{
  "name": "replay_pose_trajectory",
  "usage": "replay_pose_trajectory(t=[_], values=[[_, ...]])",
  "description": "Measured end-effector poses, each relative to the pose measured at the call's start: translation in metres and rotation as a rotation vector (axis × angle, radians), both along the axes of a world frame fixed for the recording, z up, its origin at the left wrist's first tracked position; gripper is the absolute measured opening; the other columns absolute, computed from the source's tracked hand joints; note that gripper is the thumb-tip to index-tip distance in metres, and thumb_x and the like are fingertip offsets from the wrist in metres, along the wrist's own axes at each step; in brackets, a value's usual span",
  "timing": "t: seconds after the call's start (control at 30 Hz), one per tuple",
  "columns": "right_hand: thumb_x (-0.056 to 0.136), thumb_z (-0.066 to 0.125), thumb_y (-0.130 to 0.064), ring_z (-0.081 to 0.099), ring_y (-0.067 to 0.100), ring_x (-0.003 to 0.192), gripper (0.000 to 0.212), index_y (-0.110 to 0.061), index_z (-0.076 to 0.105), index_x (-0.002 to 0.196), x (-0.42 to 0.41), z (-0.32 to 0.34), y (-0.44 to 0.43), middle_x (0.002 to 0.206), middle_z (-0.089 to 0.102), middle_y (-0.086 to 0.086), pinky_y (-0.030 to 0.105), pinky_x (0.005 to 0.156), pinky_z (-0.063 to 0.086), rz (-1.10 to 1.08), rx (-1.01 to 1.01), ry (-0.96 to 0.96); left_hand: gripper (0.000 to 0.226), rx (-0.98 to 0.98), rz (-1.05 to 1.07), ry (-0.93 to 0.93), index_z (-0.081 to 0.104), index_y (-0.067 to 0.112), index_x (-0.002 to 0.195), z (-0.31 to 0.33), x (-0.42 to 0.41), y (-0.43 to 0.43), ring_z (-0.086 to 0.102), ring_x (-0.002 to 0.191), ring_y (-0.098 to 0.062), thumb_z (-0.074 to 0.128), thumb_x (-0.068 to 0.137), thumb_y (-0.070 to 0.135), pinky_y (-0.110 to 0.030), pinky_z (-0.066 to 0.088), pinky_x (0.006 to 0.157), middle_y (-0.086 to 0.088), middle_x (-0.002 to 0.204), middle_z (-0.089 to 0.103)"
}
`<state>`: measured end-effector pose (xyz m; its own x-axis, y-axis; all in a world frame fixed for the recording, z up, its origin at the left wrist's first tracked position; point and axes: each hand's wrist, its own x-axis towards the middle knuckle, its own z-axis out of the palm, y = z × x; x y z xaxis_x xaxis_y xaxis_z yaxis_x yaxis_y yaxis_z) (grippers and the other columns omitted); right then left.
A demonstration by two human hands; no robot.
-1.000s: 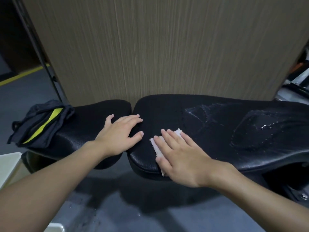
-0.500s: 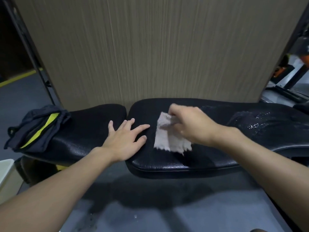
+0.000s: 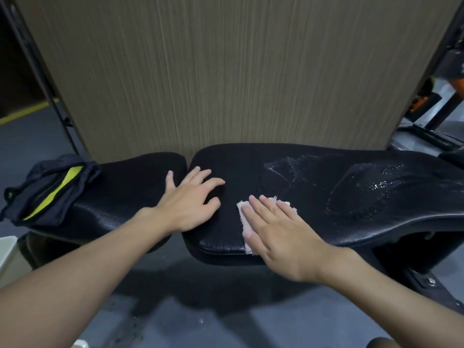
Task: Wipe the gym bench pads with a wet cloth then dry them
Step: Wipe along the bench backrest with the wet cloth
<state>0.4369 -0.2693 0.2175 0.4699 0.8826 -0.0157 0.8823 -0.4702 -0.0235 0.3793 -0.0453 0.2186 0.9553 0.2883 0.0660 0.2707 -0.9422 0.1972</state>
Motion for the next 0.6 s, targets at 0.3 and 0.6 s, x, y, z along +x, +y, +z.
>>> replay_pose_trajectory(t=[0.3,0.6], values=[[0.102,0.014,-0.046,-0.005,0.019,0.152,0.06,-0.026,0.007,0.158,0.097,-0.009,0.076,0.167,0.0,0.002,0.044,0.122,-0.003,-0.144,0.012,0.123,0.056,-0.051,0.014,0.038,0.021,0.032,0.155,-0.013,0.031,-0.011,-0.003,0.152,-0.01,0.029,0.102,0.047,-0.052,-0.002,0.121,0.007,0.166,0.006],[0.096,0.024,-0.047,0.023,0.024,0.145,0.045,-0.025,0.044,0.13,0.211,0.001,0.153,0.152,0.035,0.005,0.048,0.118,0.013,-0.302,0.001,0.155,0.057,-0.01,0.011,0.052,0.015,0.038,0.156,-0.013,0.032,-0.009,-0.009,0.151,-0.007,0.024,0.101,0.051,-0.05,-0.003,0.121,0.01,0.166,0.001]])
